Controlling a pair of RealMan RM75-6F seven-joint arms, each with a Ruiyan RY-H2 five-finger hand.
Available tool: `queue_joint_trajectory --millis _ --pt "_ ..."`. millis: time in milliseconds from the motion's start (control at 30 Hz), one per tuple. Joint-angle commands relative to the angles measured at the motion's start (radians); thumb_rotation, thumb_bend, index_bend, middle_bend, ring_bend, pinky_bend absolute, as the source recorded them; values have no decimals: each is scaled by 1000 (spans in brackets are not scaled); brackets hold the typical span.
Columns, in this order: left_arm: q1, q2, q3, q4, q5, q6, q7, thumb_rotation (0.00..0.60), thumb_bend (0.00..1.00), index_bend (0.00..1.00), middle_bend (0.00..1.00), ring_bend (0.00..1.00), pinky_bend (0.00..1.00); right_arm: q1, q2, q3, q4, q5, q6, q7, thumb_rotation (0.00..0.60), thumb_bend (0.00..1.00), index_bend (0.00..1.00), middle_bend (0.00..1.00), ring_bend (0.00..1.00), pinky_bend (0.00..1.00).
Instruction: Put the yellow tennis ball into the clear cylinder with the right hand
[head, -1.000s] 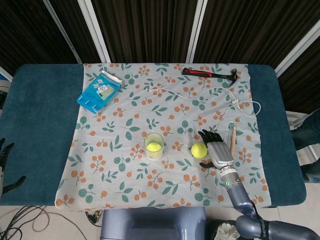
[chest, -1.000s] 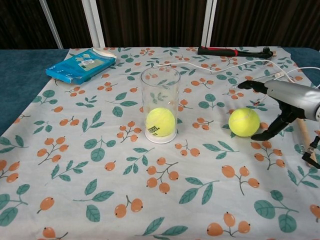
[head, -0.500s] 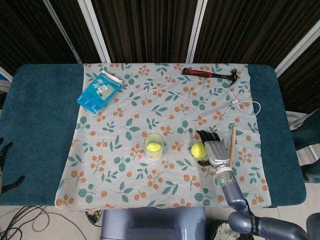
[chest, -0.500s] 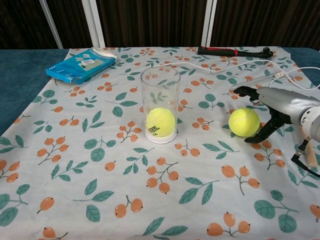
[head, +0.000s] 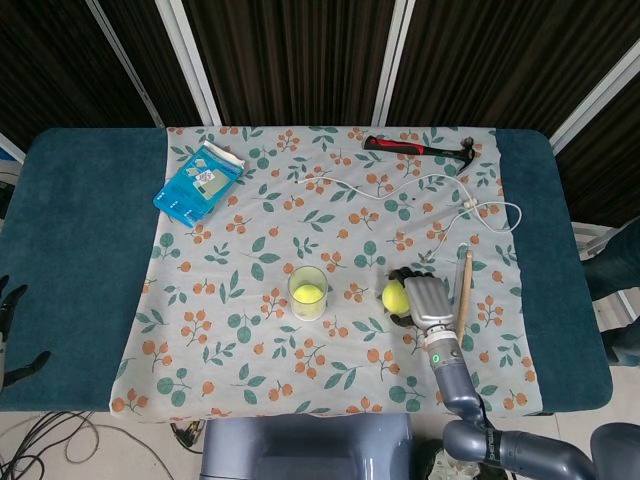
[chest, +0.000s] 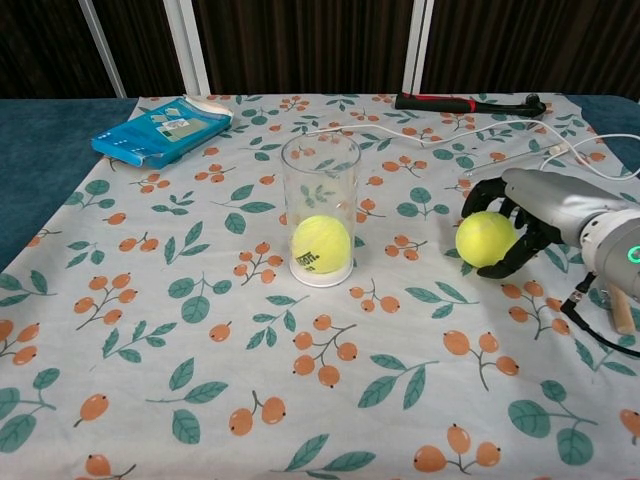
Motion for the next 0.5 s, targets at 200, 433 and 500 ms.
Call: queue_joint_trajectory --millis 200,433,500 --pt "1 5 0 -5 -4 -1 0 600 21 162 0 0 0 6 15 11 -9 -8 18 -25 600 236 458 405 469 527" --pt "0 8 5 -10 -2 -8 -2 600 21 170 0 0 0 15 68 44 -75 -19 32 -35 600 275 520 472 541 622" --pt "0 10 6 -12 -1 -9 -6 600 21 171 0 0 0 18 84 55 -95 -19 35 -38 600 277 521 473 541 647"
